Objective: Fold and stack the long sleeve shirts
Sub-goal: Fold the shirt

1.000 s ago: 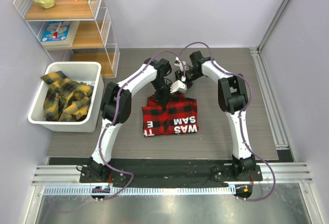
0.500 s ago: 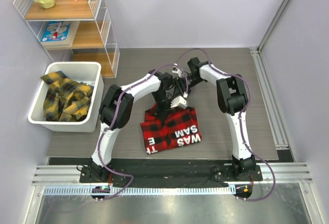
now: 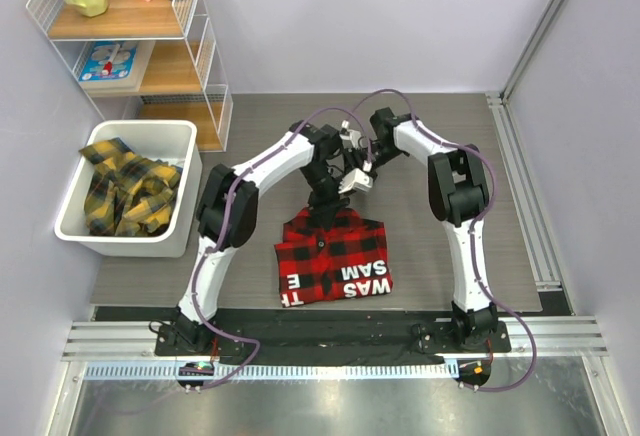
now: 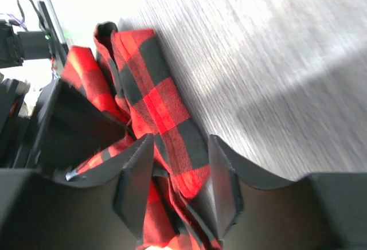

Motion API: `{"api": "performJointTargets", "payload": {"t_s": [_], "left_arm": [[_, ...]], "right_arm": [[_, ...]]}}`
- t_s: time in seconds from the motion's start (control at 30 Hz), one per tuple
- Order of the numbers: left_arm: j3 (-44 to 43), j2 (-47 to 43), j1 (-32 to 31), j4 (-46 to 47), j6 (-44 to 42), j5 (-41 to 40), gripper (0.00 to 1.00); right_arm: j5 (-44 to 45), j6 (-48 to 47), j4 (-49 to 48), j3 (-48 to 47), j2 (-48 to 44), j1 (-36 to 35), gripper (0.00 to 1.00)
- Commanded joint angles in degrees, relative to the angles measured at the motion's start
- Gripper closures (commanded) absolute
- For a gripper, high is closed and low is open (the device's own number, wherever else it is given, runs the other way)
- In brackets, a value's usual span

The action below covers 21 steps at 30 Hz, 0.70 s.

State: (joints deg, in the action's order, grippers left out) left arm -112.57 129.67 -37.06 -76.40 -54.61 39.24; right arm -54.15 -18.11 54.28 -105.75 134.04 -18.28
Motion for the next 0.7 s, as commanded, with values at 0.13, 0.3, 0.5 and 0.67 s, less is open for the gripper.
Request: {"api": "performJointTargets", "payload": {"t_s": [0.13, 0.3, 0.5, 0.67], "left_arm": [[8.9, -7.8, 4.0, -3.1, 6.5, 6.0, 0.41], [15.7, -9.5, 5.6, 1.5, 9.8, 7.5, 0.41], [19.7, -9.2, 5.6, 6.3, 12.2, 4.9, 0.41], [18.6, -8.1, 5.4, 5.7, 11.5, 5.0, 0.56]], "right_arm": [[-6.3, 4.9, 1.4, -0.6, -4.8, -0.4, 0.6], [-7.0, 5.1, 1.4, 2.2, -4.4, -1.2, 0.64], [-5.2, 3.0, 1.6, 3.7, -1.7, -2.0, 0.66], [-3.2, -0.1, 1.7, 3.5, 0.2, -2.3, 0.66]]}}
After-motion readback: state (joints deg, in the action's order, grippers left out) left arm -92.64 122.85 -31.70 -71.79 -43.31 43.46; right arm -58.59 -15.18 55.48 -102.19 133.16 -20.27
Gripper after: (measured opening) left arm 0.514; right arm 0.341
